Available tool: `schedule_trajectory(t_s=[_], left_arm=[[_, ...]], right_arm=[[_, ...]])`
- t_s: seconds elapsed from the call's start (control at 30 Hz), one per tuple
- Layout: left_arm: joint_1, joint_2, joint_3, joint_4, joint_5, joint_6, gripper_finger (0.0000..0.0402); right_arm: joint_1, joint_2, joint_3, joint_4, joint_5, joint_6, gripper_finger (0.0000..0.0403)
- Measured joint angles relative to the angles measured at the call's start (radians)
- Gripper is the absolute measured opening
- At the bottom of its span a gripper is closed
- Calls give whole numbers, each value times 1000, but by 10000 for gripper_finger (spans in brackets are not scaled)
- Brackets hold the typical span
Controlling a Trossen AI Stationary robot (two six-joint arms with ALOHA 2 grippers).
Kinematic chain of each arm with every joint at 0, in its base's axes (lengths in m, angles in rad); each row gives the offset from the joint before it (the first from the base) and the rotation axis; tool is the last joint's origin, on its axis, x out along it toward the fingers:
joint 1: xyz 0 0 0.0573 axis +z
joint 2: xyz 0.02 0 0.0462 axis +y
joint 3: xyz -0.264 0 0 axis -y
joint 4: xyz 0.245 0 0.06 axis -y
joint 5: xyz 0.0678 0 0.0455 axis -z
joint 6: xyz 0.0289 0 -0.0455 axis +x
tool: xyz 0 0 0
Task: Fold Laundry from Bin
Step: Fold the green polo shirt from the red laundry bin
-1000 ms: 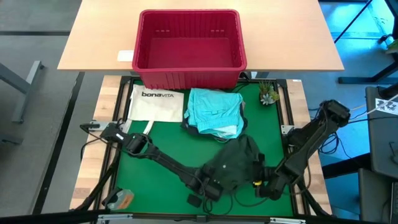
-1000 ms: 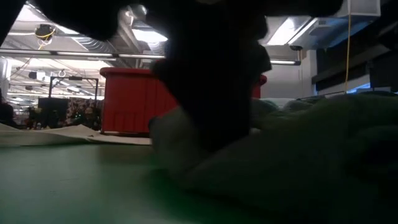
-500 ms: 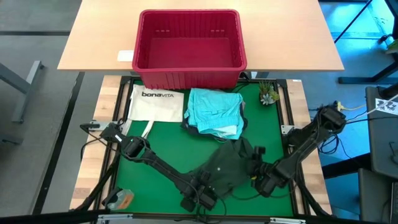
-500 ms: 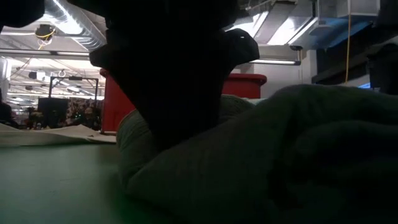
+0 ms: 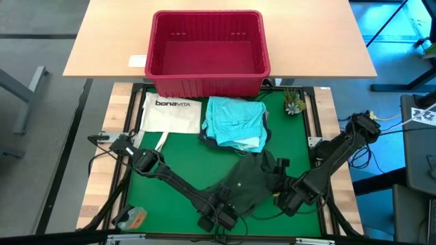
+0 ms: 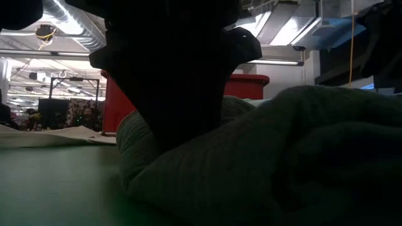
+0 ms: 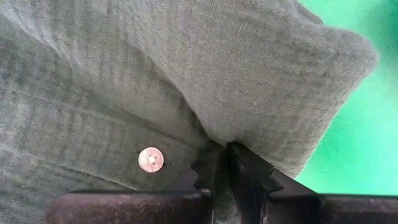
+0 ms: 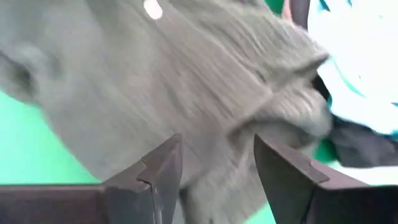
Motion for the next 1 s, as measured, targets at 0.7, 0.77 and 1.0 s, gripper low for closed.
schedule_trajectory(t_s=[0.7,0.77,1.0], left_arm=[[1,1,0,5,0,-2,30],[1,1,-1,5,0,-2,30],[1,1,-1,8,-2,-2,30]], right_arm=[[81,128,0,217,-166,-226,198],[88,139,0,221,-131,-236,198],[82,207,0,160,-89,-255,198]])
